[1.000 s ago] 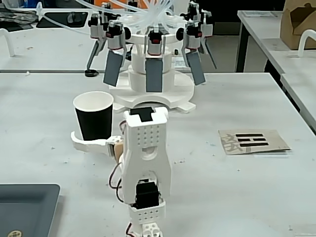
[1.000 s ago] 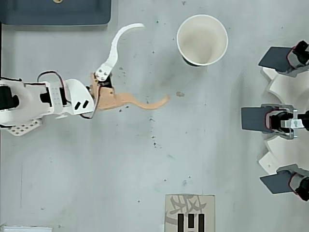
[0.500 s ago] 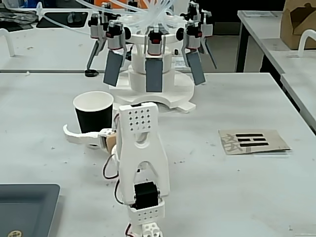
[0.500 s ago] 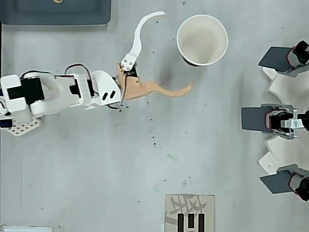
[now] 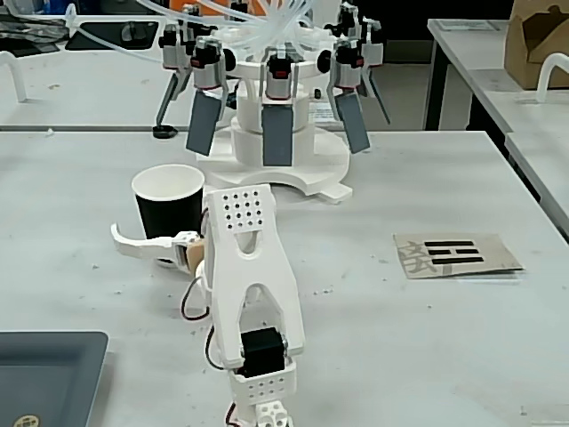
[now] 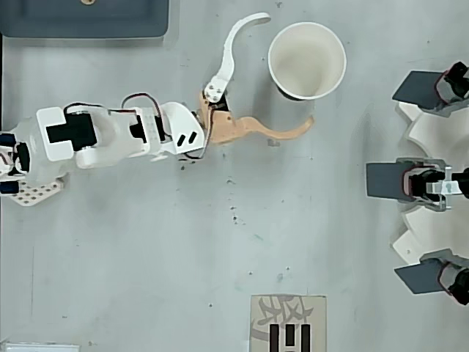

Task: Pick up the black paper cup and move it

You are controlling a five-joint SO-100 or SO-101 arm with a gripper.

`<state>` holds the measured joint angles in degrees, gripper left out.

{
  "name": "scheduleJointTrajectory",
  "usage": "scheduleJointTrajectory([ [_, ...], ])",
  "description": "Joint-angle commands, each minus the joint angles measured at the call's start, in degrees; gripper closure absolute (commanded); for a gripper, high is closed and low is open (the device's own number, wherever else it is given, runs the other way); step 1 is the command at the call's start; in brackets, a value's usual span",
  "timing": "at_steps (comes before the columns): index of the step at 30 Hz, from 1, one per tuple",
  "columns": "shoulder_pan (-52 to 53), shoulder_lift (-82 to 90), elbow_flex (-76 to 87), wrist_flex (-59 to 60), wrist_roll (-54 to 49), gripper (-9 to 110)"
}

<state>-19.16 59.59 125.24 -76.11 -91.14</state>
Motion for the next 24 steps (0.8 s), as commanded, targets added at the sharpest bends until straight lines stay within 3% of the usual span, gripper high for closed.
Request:
scheduleJointTrajectory([
  [1, -0.6, 0.2, -4.9, 0.7, 0.4, 50],
  [24, -4.4, -5.7, -21.7, 12.0, 0.4, 54],
])
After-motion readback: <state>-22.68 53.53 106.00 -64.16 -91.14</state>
